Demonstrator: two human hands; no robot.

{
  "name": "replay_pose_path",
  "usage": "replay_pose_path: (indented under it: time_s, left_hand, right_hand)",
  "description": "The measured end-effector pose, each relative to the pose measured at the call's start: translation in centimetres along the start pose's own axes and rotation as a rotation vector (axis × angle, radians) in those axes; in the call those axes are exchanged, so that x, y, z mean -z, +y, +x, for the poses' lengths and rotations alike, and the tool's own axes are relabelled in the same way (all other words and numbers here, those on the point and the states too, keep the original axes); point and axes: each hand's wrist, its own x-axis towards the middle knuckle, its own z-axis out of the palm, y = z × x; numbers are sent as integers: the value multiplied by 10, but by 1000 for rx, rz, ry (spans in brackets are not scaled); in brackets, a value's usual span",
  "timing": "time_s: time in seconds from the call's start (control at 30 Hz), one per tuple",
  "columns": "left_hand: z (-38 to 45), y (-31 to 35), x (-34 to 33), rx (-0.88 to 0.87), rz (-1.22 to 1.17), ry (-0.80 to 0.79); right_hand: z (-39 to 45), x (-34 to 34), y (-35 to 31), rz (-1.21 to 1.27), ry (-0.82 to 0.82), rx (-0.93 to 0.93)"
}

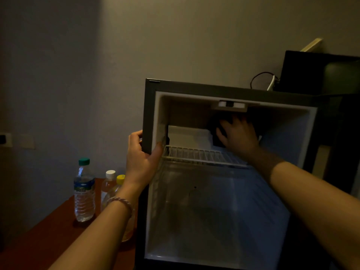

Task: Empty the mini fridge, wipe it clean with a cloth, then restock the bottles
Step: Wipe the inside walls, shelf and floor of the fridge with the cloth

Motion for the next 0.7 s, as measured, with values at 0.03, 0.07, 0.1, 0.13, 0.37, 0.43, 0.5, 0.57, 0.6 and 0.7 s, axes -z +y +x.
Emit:
replay_pose_path:
  time_s: [0.03,0.07,0.1,0.13,0.37,0.43,0.5,0.57,0.6,0.7]
  left_hand:
    - [0,1,0,-1,1,-2]
    - [-1,3,-1,-2,4,-3]
    - [-1,3,-1,-5,6,-3]
    - [-1,3,-1,-8,0,-3]
    - [-1,2,-1,-36,6,4]
    - [-1,1,-1,-36,5,4]
    - [-1,2,0,-22,-6,-4]
    - [-2,3,0,-8,-17,-14]
    - [-1,3,1,-3,-27,-19]
    - [-2,3,1,-5,-52,-24]
  right_hand:
    - [1,-1,-5,-6,2,12]
    - [3,-3,-10,-5,11,18]
    - [5,-5,-15,6,28,26]
    - [8,-7,-20,19,47,46]
    - [44,-11,-81,57,67,191]
    - [56,-12,-99,110,41,161]
    - [67,-15,-113,134,-22,87]
    - [72,-19,-121,110,-77,31]
    - [72,-21,-121,97,-91,49]
    - [70,-13,-101,170,-229,235]
